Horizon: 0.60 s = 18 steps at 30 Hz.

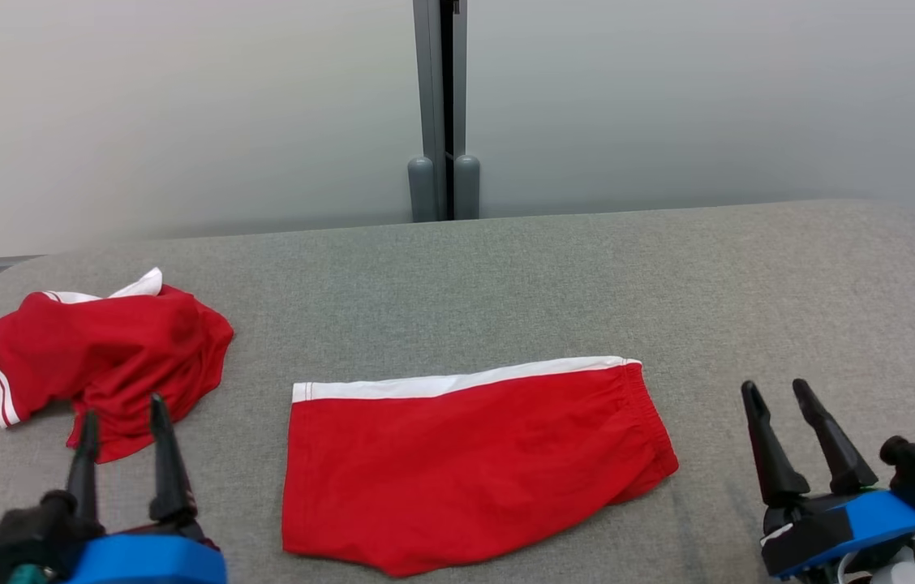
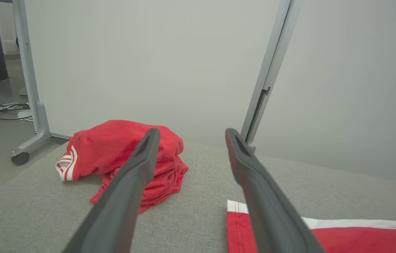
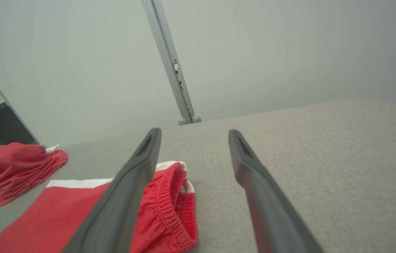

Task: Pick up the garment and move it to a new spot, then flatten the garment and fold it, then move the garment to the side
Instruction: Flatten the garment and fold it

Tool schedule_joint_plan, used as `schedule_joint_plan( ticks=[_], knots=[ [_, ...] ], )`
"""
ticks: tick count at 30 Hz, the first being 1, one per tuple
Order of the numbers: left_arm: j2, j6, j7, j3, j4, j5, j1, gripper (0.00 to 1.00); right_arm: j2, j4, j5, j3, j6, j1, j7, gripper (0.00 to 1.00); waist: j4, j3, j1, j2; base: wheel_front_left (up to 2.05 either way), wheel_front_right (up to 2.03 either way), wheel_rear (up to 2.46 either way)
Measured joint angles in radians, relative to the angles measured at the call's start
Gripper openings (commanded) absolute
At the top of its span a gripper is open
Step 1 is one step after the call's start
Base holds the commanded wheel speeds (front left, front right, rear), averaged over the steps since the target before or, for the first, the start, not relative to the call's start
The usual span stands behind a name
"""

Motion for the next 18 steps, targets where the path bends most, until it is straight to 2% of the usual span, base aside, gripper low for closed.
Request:
schedule_joint_plan(
  ticks=[5, 9, 18],
  knots=[
    [-0.129, -0.105, 0.0, 0.052, 0.057, 0.129, 0.051, 1.0, 0.012, 0.051, -0.061, 0.014, 0.0, 0.003, 0.0, 1.0, 0.006, 0.0, 0.0, -0.0001, 0.0, 0.0, 0.0],
    [-0.177, -0.192, 0.0, 0.126, 0.107, 0.196, 0.039, 1.0, 0.012, 0.072, -0.071, 0.034, 0.0, -0.007, 0.0, 1.0, 0.013, -0.001, 0.0, 0.0, 0.0, 0.0, 0.0],
    [-0.244, -0.272, 0.0, 0.198, 0.151, 0.295, 0.023, 1.0, 0.003, 0.126, -0.072, 0.053, 0.0, -0.038, 0.0, 1.0, 0.013, 0.002, 0.0, 0.0, 0.0, 0.0, 0.0]
  ],
)
